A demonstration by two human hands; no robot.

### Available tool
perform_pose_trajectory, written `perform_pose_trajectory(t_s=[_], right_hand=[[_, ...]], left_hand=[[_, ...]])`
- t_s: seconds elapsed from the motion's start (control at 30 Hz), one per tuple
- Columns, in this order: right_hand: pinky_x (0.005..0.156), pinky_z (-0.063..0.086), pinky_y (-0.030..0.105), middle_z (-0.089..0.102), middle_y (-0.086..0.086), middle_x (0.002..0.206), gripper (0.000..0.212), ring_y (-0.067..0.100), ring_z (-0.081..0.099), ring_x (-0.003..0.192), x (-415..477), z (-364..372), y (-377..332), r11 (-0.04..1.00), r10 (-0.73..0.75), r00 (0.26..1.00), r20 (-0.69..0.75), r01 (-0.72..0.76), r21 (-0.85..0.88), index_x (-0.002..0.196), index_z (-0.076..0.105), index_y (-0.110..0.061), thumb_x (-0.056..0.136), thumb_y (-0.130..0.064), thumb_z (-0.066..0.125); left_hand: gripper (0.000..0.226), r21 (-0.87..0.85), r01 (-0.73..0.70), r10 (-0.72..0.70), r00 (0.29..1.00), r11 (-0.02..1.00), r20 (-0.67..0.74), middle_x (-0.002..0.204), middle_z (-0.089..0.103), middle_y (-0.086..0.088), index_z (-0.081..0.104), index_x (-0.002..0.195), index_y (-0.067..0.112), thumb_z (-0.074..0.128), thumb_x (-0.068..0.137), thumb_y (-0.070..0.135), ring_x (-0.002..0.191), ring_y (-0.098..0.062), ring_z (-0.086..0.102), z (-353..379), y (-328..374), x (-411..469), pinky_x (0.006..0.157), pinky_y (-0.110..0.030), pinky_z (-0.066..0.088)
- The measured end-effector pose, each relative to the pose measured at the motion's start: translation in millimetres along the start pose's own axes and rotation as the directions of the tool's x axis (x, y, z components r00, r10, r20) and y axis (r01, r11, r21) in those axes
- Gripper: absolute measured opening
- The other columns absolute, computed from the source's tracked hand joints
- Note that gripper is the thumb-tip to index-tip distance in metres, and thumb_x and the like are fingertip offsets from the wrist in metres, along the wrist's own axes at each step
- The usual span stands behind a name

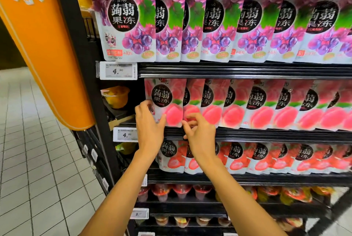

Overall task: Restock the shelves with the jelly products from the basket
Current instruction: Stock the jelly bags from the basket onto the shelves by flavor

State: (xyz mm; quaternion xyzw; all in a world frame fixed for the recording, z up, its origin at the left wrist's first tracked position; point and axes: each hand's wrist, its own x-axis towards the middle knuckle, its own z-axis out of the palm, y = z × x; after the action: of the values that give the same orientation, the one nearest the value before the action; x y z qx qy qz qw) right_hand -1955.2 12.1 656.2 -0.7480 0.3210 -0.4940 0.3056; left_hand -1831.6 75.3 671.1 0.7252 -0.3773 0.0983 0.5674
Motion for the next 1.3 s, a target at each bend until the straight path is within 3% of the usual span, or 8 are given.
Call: perform_pose_trajectory(t_s=[0.1,0.27,0.4,0.53,0.63,0.8,1.07,1.3], right_hand=[[0.06,0.057,0.03,0.066,-0.011,0.073,0.021,0.009,0.066,0.056,-2.3,-1.1,-0.1,1.0,0.014,1.0,0.005,-0.014,-0.011,0.114,0.065,-0.018,0.094,-0.023,0.063],[0.064,0.058,0.038,0.065,-0.01,0.072,0.02,0.011,0.066,0.059,-3.0,-7.7,-1.0,1.0,0.019,0.997,-0.081,-0.019,0.004,0.114,0.065,-0.02,0.095,-0.023,0.061],[0.066,0.056,0.043,0.063,-0.007,0.068,0.021,0.016,0.066,0.06,2.9,-19.1,0.9,0.995,0.102,0.97,-0.219,-0.098,0.032,0.109,0.058,-0.018,0.093,-0.029,0.064],[0.069,0.056,0.042,0.065,-0.005,0.059,0.007,0.016,0.066,0.056,7.4,-19.7,1.5,0.991,0.136,0.976,-0.171,-0.136,0.011,0.093,0.068,-0.019,0.091,-0.026,0.066],[0.068,0.055,0.042,0.065,-0.005,0.057,0.009,0.016,0.066,0.056,8.1,-21.8,4.3,0.988,0.155,0.973,-0.172,-0.155,0.015,0.089,0.069,-0.02,0.091,-0.028,0.066],[0.066,0.056,0.043,0.065,-0.004,0.058,0.01,0.016,0.066,0.057,9.2,-25.1,6.1,0.989,0.147,0.978,-0.148,-0.15,-0.009,0.088,0.067,-0.023,0.092,-0.031,0.064],[0.065,0.056,0.041,0.067,-0.004,0.06,0.009,0.015,0.066,0.057,10.6,-31.1,10.8,0.99,0.135,0.987,-0.084,-0.137,-0.023,0.087,0.066,-0.029,0.091,-0.037,0.064],[0.065,0.055,0.037,0.066,-0.007,0.061,0.011,0.01,0.066,0.06,15.0,-35.1,12.5,0.989,0.117,0.992,-0.046,-0.121,-0.082,0.092,0.069,-0.028,0.09,-0.038,0.065]], left_hand=[[0.059,-0.018,0.011,-0.012,1.0,1.0,-0.013,0.128,0.042,-0.008,0.041,0.131,0.014,0.076,0.083,0.016,0.098,-0.018,0.053,-0.8,0.2,0.4,0.08,-0.026,0.041],[0.056,-0.026,0.003,-0.004,0.999,1.0,-0.043,0.134,0.036,-0.009,0.041,0.134,0.014,0.068,0.086,0.003,0.105,-0.026,0.057,-2.1,1.8,0.1,0.088,-0.043,0.052],[0.068,0.03,0.01,-0.01,1.0,1.0,-0.011,0.135,0.037,-0.011,0.041,0.135,0.011,0.078,0.079,0.024,0.123,-0.029,0.042,1.5,6.9,2.6,0.101,-0.036,0.039],[0.088,-0.024,0.043,-0.041,0.998,0.999,0.055,0.141,0.035,-0.014,0.031,0.141,0.01,0.083,0.073,0.03,0.132,-0.028,0.036,10.6,17.1,-1.3,0.108,-0.038,0.034],[0.093,-0.008,0.054,-0.054,0.999,0.999,0.011,0.143,0.036,-0.013,0.027,0.143,0.012,0.085,0.072,0.03,0.132,-0.028,0.038,13.6,18.3,-5.0,0.107,-0.039,0.037],[0.092,0.126,0.068,-0.053,0.991,0.99,-0.12,0.146,0.033,-0.019,0.025,0.144,0.013,0.082,0.074,0.025,0.13,-0.034,0.039,14.4,20.5,-6.1,0.107,-0.044,0.037],[0.086,0.173,0.075,-0.059,0.994,0.982,-0.096,0.149,0.029,-0.018,0.026,0.144,0.012,0.079,0.077,0.025,0.132,-0.036,0.038,19.2,19.9,-7.1,0.107,-0.043,0.036],[0.095,0.162,0.079,-0.066,0.994,0.984,-0.086,0.15,0.026,-0.021,0.022,0.145,0.014,0.082,0.074,0.032,0.135,-0.037,0.033,26.1,24.8,-11.1,0.11,-0.047,0.034]])
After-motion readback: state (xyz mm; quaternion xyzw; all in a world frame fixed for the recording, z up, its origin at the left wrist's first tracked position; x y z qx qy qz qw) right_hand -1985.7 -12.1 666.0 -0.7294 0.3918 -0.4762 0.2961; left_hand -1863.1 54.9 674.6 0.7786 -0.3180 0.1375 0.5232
